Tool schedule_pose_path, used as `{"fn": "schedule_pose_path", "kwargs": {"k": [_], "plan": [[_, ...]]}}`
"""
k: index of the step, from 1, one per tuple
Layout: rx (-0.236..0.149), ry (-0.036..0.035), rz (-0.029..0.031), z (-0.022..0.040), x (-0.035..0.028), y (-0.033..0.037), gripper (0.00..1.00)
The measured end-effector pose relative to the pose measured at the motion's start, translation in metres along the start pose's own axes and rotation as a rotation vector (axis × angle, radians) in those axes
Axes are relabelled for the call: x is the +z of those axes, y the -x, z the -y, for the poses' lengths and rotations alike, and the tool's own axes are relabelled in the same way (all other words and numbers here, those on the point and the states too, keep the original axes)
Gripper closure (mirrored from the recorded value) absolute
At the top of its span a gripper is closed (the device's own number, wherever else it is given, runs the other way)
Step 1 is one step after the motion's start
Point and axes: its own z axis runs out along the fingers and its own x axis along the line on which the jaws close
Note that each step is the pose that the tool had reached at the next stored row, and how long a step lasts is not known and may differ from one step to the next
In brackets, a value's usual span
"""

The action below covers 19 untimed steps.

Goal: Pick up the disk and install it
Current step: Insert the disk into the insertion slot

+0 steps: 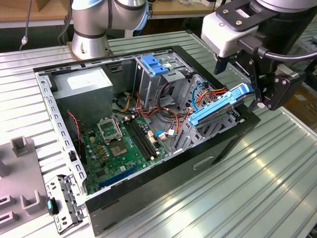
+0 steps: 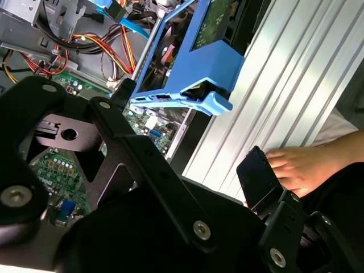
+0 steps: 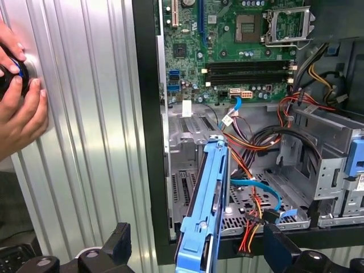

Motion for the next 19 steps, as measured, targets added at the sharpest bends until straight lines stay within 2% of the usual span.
{"fn": "schedule_pose_path", "kwargs": {"k": [3,4,7,8,11,13,17,19], "plan": [[0.001,0.0196,-0.0008,0.0069,0.0027,0.0003,0.01],[0.002,0.0293,-0.0009,0.0101,0.004,0.0005,0.01],[0.003,0.0508,-0.0013,0.0171,0.0069,0.0007,0.01],[0.004,0.0629,-0.001,0.0207,0.0085,0.0009,0.01],[0.007,0.0837,0.0017,0.0269,0.0119,0.0012,0.01],[0.009,0.0969,0.0043,0.0313,0.0146,0.0013,0.01],[0.012,0.1175,0.0091,0.0406,0.0202,0.0016,0.01],[0.013,0.1252,0.0098,0.0456,0.0238,0.0017,0.01]]}}
